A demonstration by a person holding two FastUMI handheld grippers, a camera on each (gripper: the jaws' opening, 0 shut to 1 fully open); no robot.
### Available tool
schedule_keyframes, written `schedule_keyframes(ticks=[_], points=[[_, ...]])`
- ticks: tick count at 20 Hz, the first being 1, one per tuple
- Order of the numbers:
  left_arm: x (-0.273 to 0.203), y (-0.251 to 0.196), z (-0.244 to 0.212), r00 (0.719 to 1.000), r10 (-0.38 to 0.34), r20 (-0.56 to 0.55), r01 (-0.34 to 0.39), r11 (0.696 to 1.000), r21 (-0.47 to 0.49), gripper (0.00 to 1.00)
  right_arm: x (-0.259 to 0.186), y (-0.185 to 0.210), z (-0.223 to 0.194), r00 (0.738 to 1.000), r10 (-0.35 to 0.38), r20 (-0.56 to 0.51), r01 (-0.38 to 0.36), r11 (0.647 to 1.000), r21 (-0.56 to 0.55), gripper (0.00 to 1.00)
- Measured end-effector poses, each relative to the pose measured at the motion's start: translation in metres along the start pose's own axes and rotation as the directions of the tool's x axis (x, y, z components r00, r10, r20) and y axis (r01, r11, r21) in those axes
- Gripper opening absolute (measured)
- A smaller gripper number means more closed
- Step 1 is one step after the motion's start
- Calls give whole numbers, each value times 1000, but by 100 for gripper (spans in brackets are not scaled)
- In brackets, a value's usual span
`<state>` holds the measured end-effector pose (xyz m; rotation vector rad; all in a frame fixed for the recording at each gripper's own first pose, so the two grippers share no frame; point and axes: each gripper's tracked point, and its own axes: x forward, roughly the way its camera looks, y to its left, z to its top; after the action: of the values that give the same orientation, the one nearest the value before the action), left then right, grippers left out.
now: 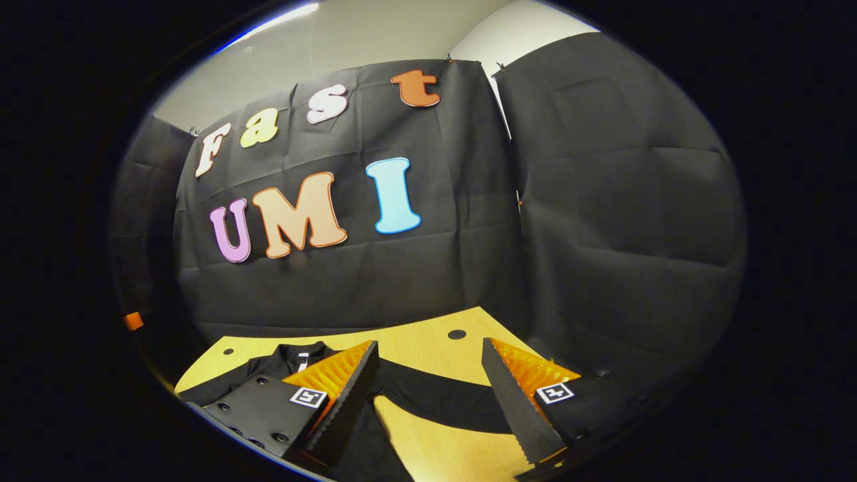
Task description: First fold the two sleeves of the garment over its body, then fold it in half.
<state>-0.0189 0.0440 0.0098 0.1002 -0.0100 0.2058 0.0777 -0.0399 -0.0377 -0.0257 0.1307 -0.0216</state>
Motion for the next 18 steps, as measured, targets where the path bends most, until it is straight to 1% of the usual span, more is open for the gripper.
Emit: schedule_keyframes(ticks=[4, 5, 6, 7, 8, 9, 10, 12, 13, 14, 18], points=[[-1, 2, -4, 1000, 13, -11, -13, 1000, 2, 92, 9, -10, -8, 1000, -20, -17, 20, 1000, -17, 97], [-2, 4, -4, 1000, 19, -15, -19, 1000, 6, 93, 11, -14, -11, 999, -25, -23, 25, 1000, -17, 94], [-3, 7, -5, 999, 30, -20, -29, 1000, 11, 93, 14, -19, -14, 999, -33, -28, 32, 999, -15, 97], [-4, 11, -5, 999, 43, -21, -42, 999, 17, 93, 17, -24, -16, 999, -40, -34, 40, 999, -9, 94], [-4, 14, -5, 998, 54, -22, -53, 998, 21, 92, 21, -29, -19, 998, -46, -39, 46, 999, 0, 97], [-4, 16, -4, 998, 62, -21, -62, 998, 24, 93, 25, -34, -21, 998, -51, -43, 52, 999, 9, 94], [-5, 19, -4, 997, 69, -22, -68, 997, 28, 93, 31, -40, -25, 997, -56, -48, 57, 998, 15, 94], [-7, 23, -5, 996, 84, -25, -82, 996, 40, 92, 43, -53, -38, 994, -75, -75, 77, 997, 20, 94], [-7, 25, -4, 995, 92, -25, -91, 995, 46, 92, 49, -58, -45, 993, -81, -88, 84, 996, 24, 97], [-8, 26, -4, 995, 97, -24, -96, 994, 48, 92, 55, -62, -51, 991, -87, -101, 90, 996, 26, 97], [-9, 29, -5, 993, 117, -24, -116, 991, 64, 92, 80, -83, -83, 980, -122, -155, 120, 993, -23, 98]])
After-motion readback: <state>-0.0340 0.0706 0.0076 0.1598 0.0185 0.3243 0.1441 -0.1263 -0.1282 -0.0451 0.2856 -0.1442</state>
